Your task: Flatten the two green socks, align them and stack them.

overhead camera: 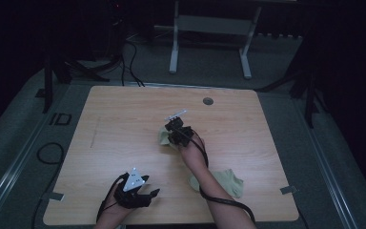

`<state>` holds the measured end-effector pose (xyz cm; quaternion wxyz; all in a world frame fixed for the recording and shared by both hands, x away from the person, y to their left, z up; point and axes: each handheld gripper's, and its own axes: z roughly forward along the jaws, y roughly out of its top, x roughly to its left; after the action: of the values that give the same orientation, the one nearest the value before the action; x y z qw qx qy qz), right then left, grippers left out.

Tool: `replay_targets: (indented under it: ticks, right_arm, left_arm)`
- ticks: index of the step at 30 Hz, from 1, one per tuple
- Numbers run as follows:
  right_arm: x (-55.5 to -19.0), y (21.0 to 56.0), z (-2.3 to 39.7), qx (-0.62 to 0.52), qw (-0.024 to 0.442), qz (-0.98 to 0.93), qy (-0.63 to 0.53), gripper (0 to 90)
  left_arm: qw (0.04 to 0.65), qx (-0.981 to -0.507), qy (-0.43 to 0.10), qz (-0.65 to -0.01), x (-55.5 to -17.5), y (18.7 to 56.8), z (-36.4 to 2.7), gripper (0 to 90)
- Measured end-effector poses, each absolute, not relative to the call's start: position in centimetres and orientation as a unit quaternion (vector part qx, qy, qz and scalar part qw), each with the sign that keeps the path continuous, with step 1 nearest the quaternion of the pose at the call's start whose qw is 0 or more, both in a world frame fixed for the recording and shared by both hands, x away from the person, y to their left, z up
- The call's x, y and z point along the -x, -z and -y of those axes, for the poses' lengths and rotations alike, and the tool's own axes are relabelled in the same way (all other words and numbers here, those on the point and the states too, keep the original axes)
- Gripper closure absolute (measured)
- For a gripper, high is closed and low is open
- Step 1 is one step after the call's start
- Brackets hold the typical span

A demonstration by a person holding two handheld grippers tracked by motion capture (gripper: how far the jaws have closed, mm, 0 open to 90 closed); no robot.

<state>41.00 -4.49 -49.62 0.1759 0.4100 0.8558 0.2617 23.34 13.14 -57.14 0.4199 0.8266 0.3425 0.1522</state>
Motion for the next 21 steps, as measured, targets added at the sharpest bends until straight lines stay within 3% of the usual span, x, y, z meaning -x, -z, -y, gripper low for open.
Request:
replay_targets:
  ticks: [13,21]
  right_arm:
    - [-39.8,47.0,12.7,-0.443,0.189,-0.836,-0.265,81.6]
    - [-38.7,48.0,16.4,-0.451,0.188,-0.836,-0.25,81.5]
  left_arm:
    - [0.418,-0.835,-0.137,-0.331,-23.4,57.5,-11.8,35.4]
    - [0.424,-0.834,-0.131,-0.329,-23.6,57.3,-11.0,35.4]
